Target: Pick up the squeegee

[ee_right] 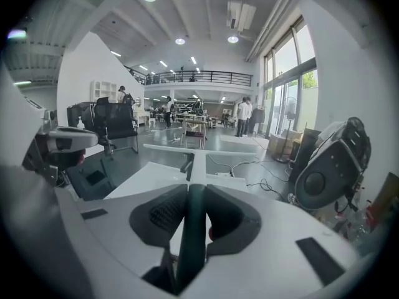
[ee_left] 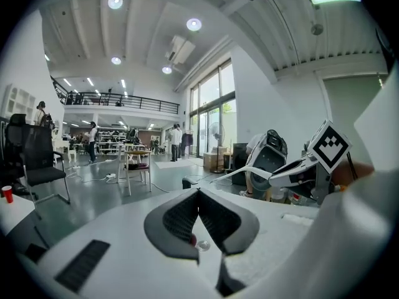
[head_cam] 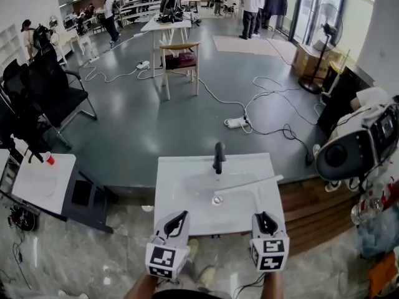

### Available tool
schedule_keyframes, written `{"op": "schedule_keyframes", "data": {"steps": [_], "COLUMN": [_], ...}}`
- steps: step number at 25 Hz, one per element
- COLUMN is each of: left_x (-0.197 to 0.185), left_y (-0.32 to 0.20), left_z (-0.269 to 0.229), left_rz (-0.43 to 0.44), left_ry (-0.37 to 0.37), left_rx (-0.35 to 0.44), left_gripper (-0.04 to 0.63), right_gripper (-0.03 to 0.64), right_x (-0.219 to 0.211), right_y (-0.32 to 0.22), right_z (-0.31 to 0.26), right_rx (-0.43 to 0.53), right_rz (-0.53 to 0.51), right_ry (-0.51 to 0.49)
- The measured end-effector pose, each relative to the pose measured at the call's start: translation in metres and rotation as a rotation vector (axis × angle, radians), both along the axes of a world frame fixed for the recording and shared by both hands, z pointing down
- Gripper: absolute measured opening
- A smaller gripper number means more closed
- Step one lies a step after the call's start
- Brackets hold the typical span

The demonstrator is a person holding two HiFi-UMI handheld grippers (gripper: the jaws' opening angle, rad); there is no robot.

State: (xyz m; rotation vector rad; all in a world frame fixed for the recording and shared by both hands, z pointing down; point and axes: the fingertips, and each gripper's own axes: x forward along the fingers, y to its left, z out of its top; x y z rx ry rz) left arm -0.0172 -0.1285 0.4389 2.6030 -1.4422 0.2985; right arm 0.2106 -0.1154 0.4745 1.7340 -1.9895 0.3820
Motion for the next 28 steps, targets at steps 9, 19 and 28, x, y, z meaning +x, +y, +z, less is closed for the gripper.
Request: {"op": "schedule_keyframes", "data": {"steps": [9, 19, 28], "left_x": [0.01, 0.016, 0.023], "left_y": [0.042, 0.079, 0.087], "left_z": [-0.019, -0.029, -0.031], "left_rz": [0.011, 0.038, 0.046], "left_ry": [0.001, -0.009, -0.015], "left_rx": [0.039, 0.057, 0.07], "left_gripper": [-0.002, -0.002, -0.002], "right_gripper": [0.094, 0.094, 0.094], "right_x": [0.015, 0.015, 0.013], "right_y": [0.062, 0.11, 0.116], "right_z": [-0.033, -0.034, -0.035], "right_rx": [0.138, 0.178, 0.192], "right_rz": [0.068, 0.079, 0.075], "right_ry": [-0.066, -0.085, -0.102]}}
